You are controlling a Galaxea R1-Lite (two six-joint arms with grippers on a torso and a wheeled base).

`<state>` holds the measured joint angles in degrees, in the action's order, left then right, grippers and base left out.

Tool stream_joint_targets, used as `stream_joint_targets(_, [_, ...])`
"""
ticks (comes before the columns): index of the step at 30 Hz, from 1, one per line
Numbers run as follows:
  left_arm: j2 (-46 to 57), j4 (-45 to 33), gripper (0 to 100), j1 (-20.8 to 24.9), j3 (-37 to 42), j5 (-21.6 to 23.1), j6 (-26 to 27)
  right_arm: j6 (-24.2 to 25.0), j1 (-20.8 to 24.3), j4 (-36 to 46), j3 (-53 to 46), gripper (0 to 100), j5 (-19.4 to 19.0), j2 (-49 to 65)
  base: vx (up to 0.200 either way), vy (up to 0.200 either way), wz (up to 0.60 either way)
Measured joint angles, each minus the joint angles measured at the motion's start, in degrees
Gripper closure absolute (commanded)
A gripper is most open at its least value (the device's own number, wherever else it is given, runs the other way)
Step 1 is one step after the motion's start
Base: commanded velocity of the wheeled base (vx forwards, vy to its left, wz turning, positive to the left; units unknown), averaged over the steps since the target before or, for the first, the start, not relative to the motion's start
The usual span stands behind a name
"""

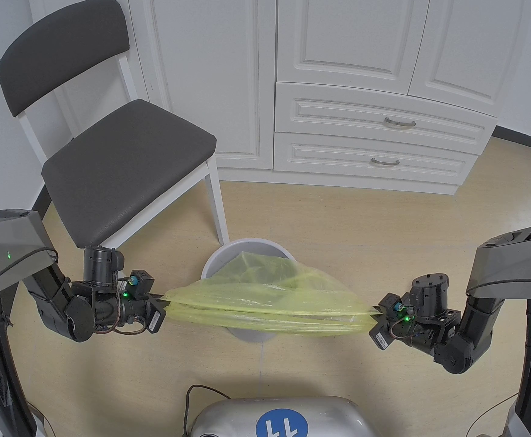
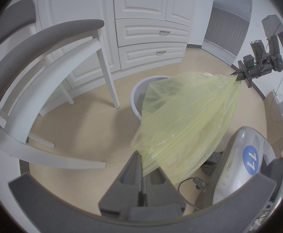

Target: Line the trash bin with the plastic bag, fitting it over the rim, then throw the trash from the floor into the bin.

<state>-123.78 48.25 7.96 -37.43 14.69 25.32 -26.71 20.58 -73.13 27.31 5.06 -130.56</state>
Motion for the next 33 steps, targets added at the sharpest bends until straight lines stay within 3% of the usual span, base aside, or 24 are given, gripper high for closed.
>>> stream_joint_targets(20, [-1.4,-4.1,100,0.0,-0.4,1.4,3.8,-1.3,0.9,0.0,0.0,100,0.6,-2.6,0.000,0.000,0.00])
stream_joint_targets(28, [-5.1,-3.9,100,0.8,-3.5,0.7,-0.2,4.3,2.8,-2.1,4.9,100,3.1,-6.9,0.000,0.000,0.00])
stream_joint_targets(33, [-6.9,-1.1,100,1.3,-5.3,-2.2,-3.3,7.1,4.0,-6.1,8.5,100,5.3,-9.8,0.000,0.000,0.00])
